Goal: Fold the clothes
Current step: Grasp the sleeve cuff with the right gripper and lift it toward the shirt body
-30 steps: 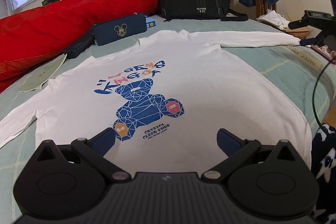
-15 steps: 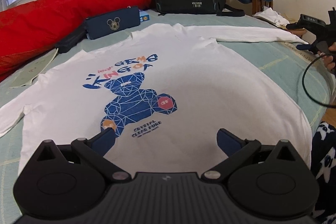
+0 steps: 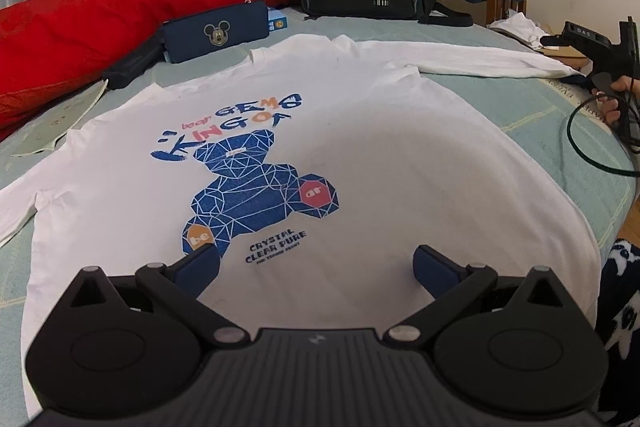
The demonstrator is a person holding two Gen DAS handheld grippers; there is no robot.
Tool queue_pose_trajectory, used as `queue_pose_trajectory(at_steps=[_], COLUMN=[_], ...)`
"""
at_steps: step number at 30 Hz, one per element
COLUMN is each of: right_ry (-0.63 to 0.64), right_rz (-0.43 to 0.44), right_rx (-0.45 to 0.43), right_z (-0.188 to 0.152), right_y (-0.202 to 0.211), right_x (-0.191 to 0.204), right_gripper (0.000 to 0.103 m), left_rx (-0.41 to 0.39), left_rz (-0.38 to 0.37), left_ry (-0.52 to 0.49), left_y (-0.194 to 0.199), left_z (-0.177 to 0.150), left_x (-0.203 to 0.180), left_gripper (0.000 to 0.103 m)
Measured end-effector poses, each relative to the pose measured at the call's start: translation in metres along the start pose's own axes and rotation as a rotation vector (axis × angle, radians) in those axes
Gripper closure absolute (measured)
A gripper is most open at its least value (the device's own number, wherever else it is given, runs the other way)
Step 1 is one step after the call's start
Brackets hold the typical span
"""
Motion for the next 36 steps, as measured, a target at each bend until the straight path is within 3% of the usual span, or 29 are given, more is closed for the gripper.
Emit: queue_pose_trajectory(at_steps=[13,16,24,36], right_ry=[0.057,0.016,0.083,0.151], right_rz=[-0.063,-0.026,0.051,0.081], right_rx=[-0.007,-0.068,-0.095,-0.054], right_z=[0.008,0.017,0.021,0.016], right_y=[-0.024,-0.019,-0.004,0.000], right_x=[0.011,0.015,0.056,0.131], right_gripper=[0.000,0.000,0.000,0.000], left_rx=[-0.001,-0.015,-0.034,-0.012], left_rz=[0.004,0.014,0.014,-0.010], left_ry=[-0.004,-0.005,-0.001,-0.025], left_y=[-0.001,0.004,0.013,0.045], left_z=[0.002,0.004,0.007,-0.002], left_x=[-0.001,0.002,0.004,0.012], left_gripper=[0.001,0.001,0.001,0.001])
Point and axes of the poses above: each gripper's, at about its wrist camera, not at the fingertips, and y roughly against the way its jaws point, x to its left, z to its top, the point moved 10 cm from there along -y, roughly the way its jaws point, and after that the axes turned 1 degree about -x, right-handed, at the moved point
